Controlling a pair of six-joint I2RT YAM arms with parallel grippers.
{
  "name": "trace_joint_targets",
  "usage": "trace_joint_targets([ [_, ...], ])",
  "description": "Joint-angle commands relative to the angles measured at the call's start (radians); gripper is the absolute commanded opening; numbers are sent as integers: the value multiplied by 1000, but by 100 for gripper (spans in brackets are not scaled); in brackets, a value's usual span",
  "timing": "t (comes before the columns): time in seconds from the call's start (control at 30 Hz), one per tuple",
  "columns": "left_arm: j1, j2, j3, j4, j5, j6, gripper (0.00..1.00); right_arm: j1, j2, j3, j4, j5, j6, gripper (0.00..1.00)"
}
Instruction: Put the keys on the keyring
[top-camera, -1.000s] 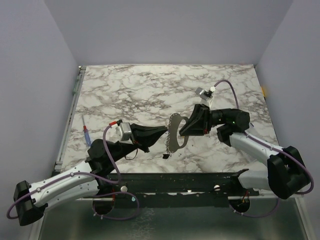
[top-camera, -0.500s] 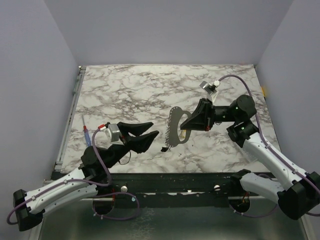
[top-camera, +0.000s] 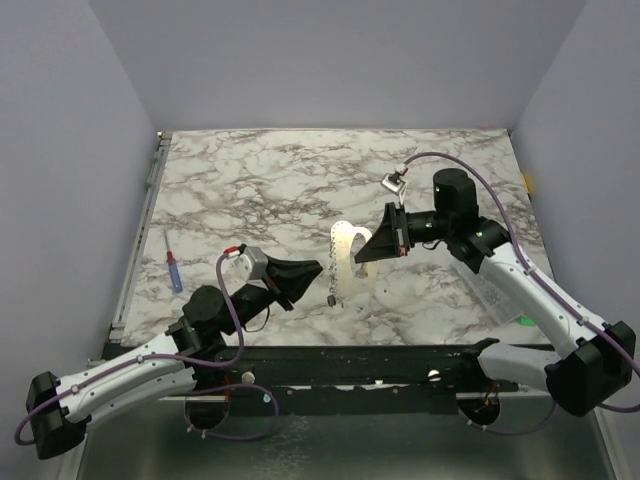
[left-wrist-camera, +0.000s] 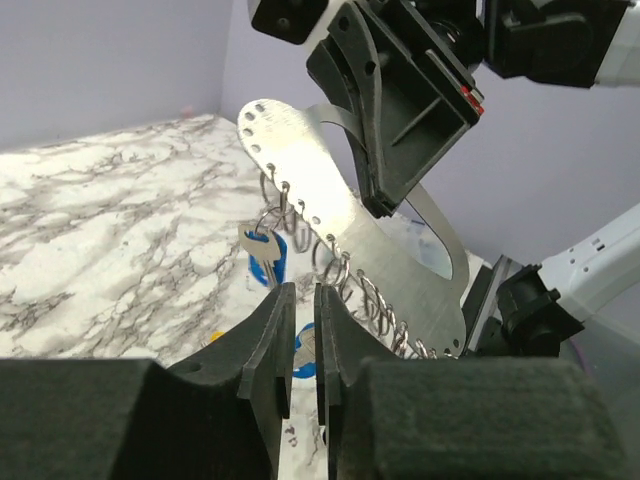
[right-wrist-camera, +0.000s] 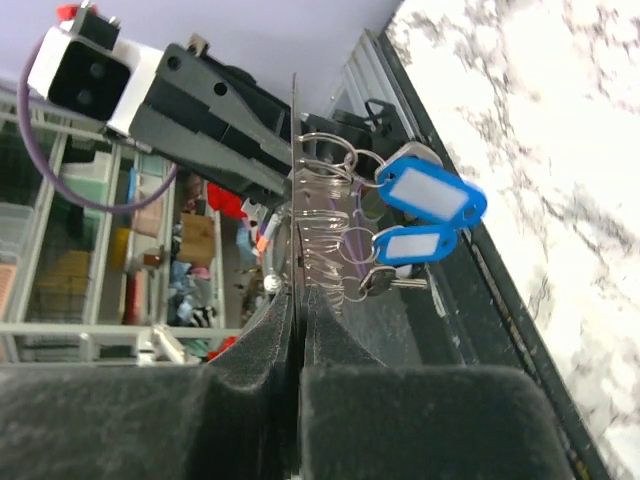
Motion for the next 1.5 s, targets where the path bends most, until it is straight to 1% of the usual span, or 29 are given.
trace_joint_targets([
  [0.0, 2, 20, -43, 34, 11, 1, 23, -1, 52, 80, -327, 98, -51, 1],
  [0.07, 2, 14, -63, 42, 0, -12, 27, 1, 56, 98, -375, 127, -55, 1],
  [0.13, 2, 8, -85, 61, -13, -20, 29, 0, 57, 108, -396, 124, -62, 1],
  [0.33, 1, 44, -122, 119, -58, -25, 29, 0, 69, 111, -389, 77, -73, 1],
  [0.5, 1, 74, -156, 229, -78, -20, 32, 1, 75, 113, -390, 52, -88, 1],
  [0.67, 2, 144, -150, 287, -57, -3, 42, 0, 78, 120, -396, 41, -103, 0],
  [0.77, 1, 187, -143, 317, -43, 8, 45, 1, 76, 123, -397, 36, -107, 1],
  [0.87, 1, 224, -140, 358, -32, 21, 45, 1, 70, 120, -396, 25, -111, 1],
  [0.97, 2, 251, -145, 410, -20, 31, 42, 1, 66, 119, -396, 20, -116, 1],
  [1.1, 1, 274, -156, 479, 21, 48, 44, 0, 63, 114, -396, 5, -122, 1],
  [1.27, 1, 298, -154, 504, 55, 75, 48, 0, 59, 111, -397, -2, -126, 1],
  [1.47, 0, 320, -150, 511, 119, 100, 47, 1, 54, 111, -388, -5, -121, 1],
])
